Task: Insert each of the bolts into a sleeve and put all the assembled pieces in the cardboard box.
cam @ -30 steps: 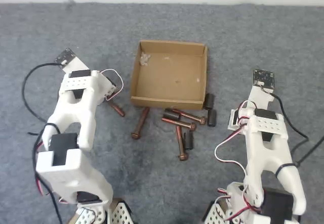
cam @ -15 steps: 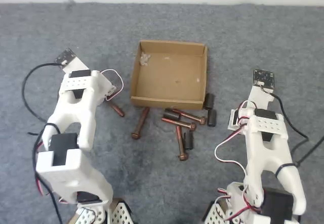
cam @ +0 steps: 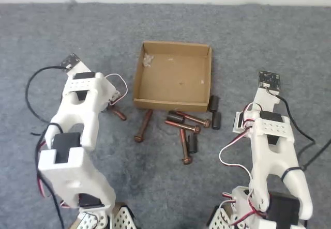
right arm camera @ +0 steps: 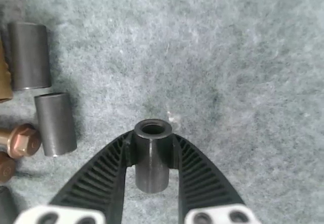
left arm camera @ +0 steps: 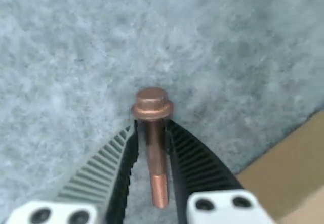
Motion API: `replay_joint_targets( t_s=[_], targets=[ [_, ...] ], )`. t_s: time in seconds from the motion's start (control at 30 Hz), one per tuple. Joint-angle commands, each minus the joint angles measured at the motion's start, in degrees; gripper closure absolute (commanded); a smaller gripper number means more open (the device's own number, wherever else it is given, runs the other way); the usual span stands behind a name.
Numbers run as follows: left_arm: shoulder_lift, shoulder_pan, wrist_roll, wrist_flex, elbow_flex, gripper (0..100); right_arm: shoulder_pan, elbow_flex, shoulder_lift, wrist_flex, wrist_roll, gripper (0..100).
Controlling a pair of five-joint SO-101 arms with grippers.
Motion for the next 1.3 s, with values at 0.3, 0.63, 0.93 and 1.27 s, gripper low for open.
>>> replay_joint_targets(
  t_s=[0.3,0.63,0.93,1.27],
  targets=[
    [5.3,0.2,0.6,6.6,-10.5,92,0.6,-0.4,-2.1,-0.8,1.3,99.1],
    [4.7,0.3,-18.5,6.2,-10.9,99,0.6,-0.4,-2.1,-0.7,1.3,99.1],
    [-7.4,0.1,-33.1,-8.2,1.3,99,0.1,-0.4,-2.5,-0.4,1.0,99.1],
    [-11.0,1.4,-33.4,-13.7,7.3,99,-0.8,-2.5,-7.9,3.7,-4.5,99.1]
  ],
)
